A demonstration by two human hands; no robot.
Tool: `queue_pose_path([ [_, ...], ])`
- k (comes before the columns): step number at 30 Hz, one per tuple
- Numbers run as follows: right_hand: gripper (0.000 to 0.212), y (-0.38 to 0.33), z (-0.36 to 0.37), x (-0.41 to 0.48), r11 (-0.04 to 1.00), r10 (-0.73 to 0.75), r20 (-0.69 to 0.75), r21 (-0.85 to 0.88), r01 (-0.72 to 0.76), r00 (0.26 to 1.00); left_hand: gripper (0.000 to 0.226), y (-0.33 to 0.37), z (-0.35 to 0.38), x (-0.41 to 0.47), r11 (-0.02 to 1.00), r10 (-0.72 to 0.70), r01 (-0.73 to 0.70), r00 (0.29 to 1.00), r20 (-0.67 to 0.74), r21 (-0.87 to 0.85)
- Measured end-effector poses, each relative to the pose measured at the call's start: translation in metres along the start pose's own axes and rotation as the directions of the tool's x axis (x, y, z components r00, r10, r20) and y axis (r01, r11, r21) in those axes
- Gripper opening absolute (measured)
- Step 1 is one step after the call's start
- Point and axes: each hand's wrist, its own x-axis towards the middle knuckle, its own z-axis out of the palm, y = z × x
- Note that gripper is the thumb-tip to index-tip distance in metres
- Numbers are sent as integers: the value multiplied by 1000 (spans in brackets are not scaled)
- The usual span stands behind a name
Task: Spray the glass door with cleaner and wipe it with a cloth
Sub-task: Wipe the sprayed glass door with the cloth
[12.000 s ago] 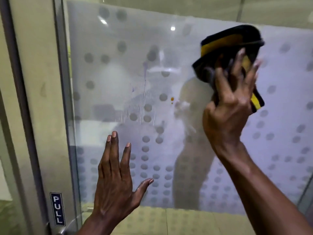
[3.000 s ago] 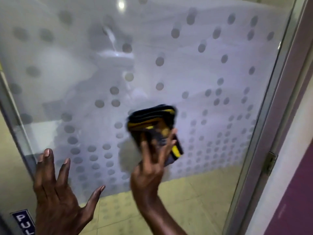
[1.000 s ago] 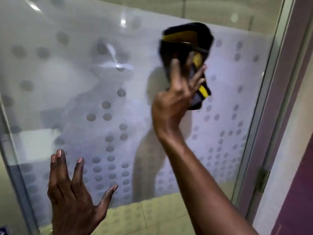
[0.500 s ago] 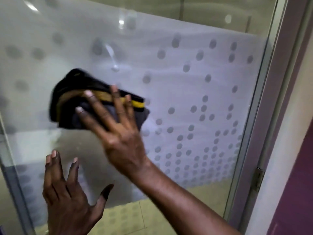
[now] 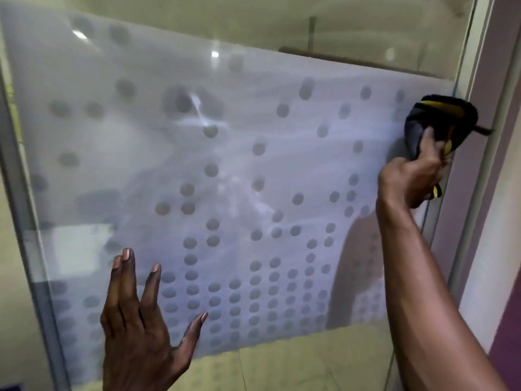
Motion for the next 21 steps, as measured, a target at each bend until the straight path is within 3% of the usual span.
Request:
queue_pose_path([
  [3, 77, -23, 13, -26, 1000, -29, 22, 9, 29, 999, 116, -8, -1, -1, 1000, 5, -5, 1000, 29, 8],
  [6, 79, -53, 26, -76, 977, -211, 114, 41, 207, 971, 112, -12, -2, -2, 1000, 9, -10, 999, 51, 3],
  [8, 81, -73, 32, -124, 929, -368, 197, 125, 349, 909, 111, -14, -3, -3, 1000, 13, -12, 998, 58, -11],
  [10, 85, -87, 35, -174, 838, -544, 250, 213, 502, 801, 109, -15, -4, -3, 1000, 20, -18, 998, 58, -24],
  [14, 91, -84, 37, -251, 599, -792, 386, 340, 725, 473, 112, -18, -8, -3, 996, 41, -36, 997, 65, -80],
  [21, 74, -22, 19, -294, 351, -869, 483, 444, 824, 110, 109, -33, -21, -17, 995, -8, 18, 995, 98, -98],
])
